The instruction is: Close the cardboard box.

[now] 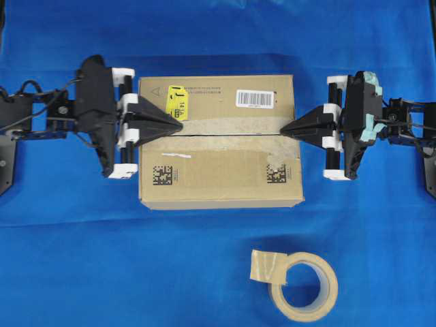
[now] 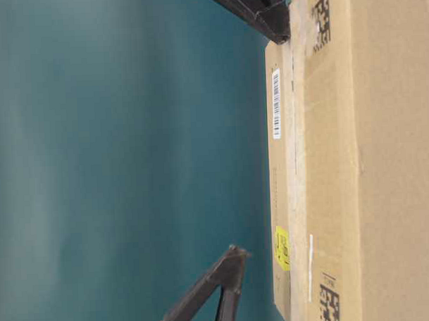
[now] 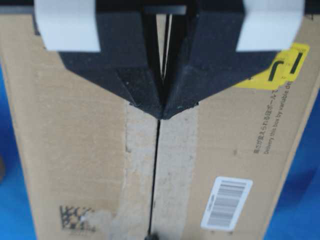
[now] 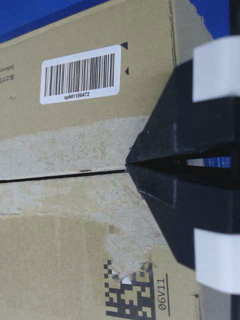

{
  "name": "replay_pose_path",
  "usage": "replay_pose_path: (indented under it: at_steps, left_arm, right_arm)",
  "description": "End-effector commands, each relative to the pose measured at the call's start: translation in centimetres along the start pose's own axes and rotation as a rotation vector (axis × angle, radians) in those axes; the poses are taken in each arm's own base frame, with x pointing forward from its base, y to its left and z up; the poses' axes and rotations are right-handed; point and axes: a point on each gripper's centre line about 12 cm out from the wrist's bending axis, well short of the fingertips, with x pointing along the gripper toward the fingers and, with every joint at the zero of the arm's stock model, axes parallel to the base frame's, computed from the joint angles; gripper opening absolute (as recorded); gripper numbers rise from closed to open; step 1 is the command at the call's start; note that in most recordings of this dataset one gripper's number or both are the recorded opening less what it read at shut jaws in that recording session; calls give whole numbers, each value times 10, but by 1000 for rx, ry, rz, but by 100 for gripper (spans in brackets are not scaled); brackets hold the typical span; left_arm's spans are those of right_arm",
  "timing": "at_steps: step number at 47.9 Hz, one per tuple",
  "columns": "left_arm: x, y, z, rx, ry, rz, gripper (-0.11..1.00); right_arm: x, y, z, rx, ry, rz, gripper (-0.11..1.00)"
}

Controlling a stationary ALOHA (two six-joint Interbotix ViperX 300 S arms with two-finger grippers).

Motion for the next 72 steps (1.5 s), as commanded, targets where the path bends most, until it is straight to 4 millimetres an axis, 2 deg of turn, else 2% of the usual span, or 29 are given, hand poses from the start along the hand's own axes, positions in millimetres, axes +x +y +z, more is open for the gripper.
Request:
replay_pose_path:
  at_steps: [1, 20, 30, 48, 72]
  left_arm:
    - [-7, -2, 6, -1, -72, -6, 0]
    - [-31, -1, -34, 15, -152, -5, 0]
    - [-27, -1, -47, 14, -123, -4, 0]
    - [-15, -1, -60, 15, -86, -4, 0]
    - [-17, -1, -63, 9, -72, -4, 0]
  right_arm:
    - [1, 0, 4, 2, -14, -1, 1]
    - [3, 0, 5, 5, -12, -2, 1]
    - [3, 0, 5, 8, -12, -3, 1]
    - [3, 0, 5, 11, -11, -2, 1]
    - [3, 2, 5, 7, -10, 6, 1]
